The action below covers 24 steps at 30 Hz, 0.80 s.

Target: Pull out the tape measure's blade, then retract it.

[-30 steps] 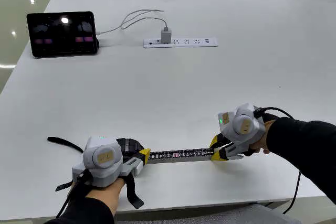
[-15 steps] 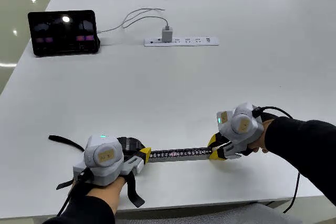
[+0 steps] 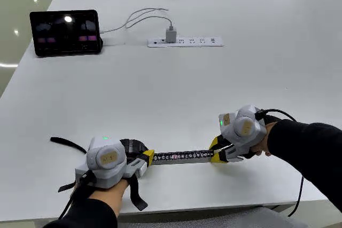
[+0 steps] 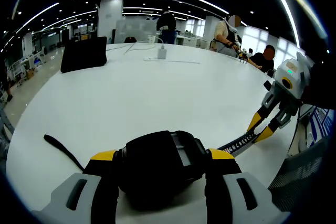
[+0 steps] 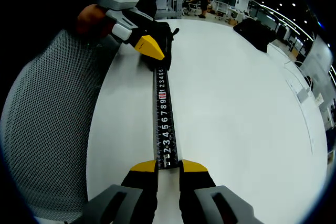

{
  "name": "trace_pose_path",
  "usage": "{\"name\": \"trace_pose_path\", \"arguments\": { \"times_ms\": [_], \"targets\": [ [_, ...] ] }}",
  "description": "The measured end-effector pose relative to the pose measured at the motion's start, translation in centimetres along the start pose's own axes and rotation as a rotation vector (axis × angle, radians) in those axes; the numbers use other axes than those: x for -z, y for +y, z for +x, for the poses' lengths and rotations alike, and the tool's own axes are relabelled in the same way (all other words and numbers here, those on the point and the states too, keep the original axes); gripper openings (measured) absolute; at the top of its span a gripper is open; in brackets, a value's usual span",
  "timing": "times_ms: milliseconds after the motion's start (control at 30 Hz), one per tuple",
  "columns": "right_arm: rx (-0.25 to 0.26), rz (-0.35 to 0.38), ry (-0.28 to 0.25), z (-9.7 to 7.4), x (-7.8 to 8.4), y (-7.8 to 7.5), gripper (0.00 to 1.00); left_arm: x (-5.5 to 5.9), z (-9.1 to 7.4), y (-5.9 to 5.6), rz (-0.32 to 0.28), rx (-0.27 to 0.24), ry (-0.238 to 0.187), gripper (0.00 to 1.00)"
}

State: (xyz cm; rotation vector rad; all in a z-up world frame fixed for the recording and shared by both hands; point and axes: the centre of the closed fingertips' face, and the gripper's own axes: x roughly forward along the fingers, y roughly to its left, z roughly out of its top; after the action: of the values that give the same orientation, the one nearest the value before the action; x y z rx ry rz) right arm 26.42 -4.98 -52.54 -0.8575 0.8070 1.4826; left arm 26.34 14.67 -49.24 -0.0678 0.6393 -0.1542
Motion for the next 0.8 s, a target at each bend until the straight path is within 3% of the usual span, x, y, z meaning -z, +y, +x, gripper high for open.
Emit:
{"name": "trace_pose_path", "arguments": {
  "times_ms": [800],
  "targets": [
    [-0.001,-0.035,-0.002,0.39,-0.79,0.18,0.12,-0.01,0.02,0.04,0.000,0.002,-0.001,0.62]
  ]
}}
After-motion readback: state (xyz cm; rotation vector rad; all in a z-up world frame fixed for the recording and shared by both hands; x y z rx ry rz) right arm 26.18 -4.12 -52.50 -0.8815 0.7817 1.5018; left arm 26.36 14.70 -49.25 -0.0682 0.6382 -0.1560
